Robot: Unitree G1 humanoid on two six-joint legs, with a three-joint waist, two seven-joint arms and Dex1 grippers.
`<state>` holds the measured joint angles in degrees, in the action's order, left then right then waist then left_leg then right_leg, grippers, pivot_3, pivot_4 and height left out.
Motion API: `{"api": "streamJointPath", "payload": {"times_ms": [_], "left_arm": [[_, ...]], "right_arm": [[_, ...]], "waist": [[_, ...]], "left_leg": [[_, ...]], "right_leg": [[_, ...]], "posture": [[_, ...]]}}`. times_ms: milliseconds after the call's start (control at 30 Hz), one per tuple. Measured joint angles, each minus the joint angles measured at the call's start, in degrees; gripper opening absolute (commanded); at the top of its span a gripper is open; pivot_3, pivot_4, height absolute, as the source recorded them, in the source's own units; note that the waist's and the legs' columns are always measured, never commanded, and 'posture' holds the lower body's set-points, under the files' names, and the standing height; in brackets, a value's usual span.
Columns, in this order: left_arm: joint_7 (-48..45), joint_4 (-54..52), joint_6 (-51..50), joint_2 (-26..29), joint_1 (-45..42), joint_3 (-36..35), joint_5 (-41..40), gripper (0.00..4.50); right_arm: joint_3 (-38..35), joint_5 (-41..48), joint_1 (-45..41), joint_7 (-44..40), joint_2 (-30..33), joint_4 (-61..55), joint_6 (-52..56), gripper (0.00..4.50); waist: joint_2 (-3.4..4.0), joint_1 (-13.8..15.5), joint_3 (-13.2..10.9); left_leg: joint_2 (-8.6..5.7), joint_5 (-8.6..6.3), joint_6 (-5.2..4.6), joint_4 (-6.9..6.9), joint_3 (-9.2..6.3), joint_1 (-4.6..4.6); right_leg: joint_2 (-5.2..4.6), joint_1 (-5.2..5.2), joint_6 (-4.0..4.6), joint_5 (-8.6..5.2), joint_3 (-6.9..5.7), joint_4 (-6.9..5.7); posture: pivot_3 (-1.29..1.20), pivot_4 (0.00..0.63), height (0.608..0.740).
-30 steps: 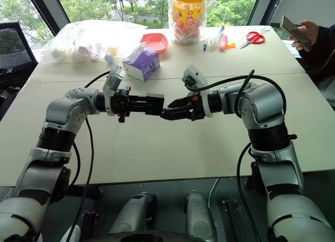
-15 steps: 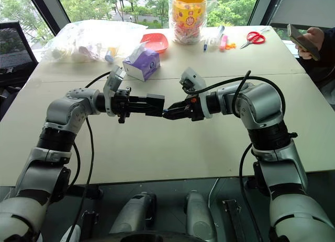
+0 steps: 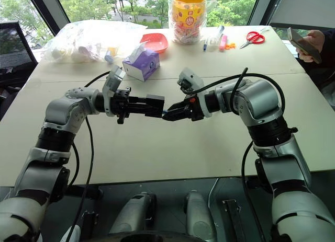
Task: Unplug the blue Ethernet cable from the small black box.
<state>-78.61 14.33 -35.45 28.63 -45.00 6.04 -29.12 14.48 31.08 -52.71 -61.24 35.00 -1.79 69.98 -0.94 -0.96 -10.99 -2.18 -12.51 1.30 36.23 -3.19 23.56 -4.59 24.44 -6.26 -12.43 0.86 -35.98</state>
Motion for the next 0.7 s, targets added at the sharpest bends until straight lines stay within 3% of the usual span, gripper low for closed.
{"api": "streamJointPath", "payload": {"times_ms": [100, 167, 200, 300, 333, 700], "left_arm": [[0.00, -0.64, 0.00, -0.03, 0.32, 0.02, 0.00, 0.49], [0.00, -1.08, 0.00, -0.03, 0.54, 0.05, 0.00, 0.49], [0.05, -1.27, 0.00, 0.02, 0.66, 0.05, 0.05, 0.49], [-0.08, -1.85, 0.01, 0.35, 1.51, 0.09, 0.30, 0.49], [-0.10, -1.91, 0.01, 0.42, 1.62, 0.11, 0.37, 0.49], [-0.52, -2.89, 0.68, 0.85, 2.33, 1.37, 1.17, 0.49]], "right_arm": [[1.10, -0.08, -0.71, -0.49, 0.02, 0.66, -0.38, 1.80], [1.53, -0.18, -1.08, -0.86, 0.17, 0.99, -0.60, 1.26], [1.95, -0.24, -1.24, -1.19, 0.30, 1.03, -0.71, 1.26], [3.09, -0.53, -1.76, -2.01, 0.44, 1.64, -0.75, 0.17], [3.49, -0.55, -1.85, -2.32, 0.54, 1.87, -0.86, 0.05], [7.24, -1.78, -3.02, -4.40, 1.53, 2.22, -2.34, 0.05]], "waist": [[0.00, -0.01, 0.00], [0.00, 0.01, 0.00], [0.00, 0.00, 0.00], [0.00, -0.03, 0.00], [0.00, -0.01, 0.00], [0.00, -0.01, 0.00]], "left_leg": [[0.00, 0.00, 0.00, 0.00, 0.00, 0.00], [0.00, 0.00, 0.00, 0.00, 0.00, 0.00], [0.00, 0.00, 0.00, 0.00, 0.00, 0.00], [0.00, 0.00, 0.00, 0.00, 0.00, 0.00], [0.01, 0.00, 0.00, 0.00, -0.01, 0.00], [0.00, 0.00, 0.00, 0.00, 0.00, 0.00]], "right_leg": [[0.00, 0.00, 0.00, 0.00, 0.00, 0.00], [0.00, 0.00, 0.00, 0.00, 0.00, 0.00], [0.00, 0.00, 0.00, 0.00, 0.00, 0.00], [0.00, 0.00, 0.00, 0.00, 0.00, 0.00], [0.01, 0.01, 0.00, 0.00, -0.01, 0.00], [0.00, 0.01, 0.00, 0.00, 0.00, 0.01]], "posture": [[0.00, 0.150, 0.740], [0.00, 0.150, 0.740], [0.00, 0.150, 0.740], [0.00, 0.150, 0.740], [0.00, 0.150, 0.740], [0.00, 0.150, 0.740]]}}
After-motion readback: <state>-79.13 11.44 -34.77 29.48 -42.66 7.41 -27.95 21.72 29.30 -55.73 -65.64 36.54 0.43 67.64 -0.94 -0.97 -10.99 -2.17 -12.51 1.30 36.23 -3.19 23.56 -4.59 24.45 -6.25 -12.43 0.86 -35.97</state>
